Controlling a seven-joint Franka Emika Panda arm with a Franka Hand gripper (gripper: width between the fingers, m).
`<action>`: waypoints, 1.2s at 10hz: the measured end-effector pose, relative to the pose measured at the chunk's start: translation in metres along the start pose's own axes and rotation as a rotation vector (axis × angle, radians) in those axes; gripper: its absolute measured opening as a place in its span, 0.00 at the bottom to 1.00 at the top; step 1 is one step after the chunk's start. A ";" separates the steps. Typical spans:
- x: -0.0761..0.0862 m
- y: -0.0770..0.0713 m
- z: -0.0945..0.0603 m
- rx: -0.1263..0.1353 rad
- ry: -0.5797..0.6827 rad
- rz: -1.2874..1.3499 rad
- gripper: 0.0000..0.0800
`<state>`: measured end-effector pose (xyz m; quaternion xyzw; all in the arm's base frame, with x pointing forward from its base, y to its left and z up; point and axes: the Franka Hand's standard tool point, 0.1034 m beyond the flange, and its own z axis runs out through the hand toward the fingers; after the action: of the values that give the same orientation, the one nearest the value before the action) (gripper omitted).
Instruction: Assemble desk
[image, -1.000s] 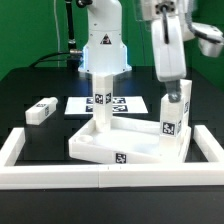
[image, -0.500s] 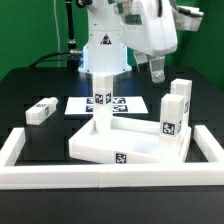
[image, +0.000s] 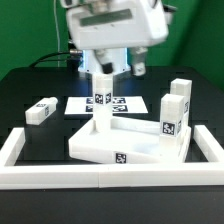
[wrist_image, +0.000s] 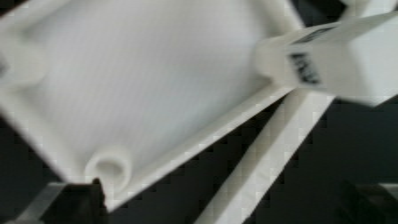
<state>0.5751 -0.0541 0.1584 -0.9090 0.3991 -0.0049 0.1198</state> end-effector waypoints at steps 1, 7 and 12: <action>0.007 0.021 0.005 0.003 0.008 -0.114 0.81; 0.019 0.071 0.028 -0.058 -0.065 -0.359 0.81; 0.038 0.129 0.025 -0.186 -0.421 -0.378 0.81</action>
Offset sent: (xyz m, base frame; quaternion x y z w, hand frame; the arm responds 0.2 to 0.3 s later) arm 0.0000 0.0000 0.0000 0.0000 0.0000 -0.1938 0.9810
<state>0.5106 -0.1602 0.1019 -0.9553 0.1879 0.1983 0.1130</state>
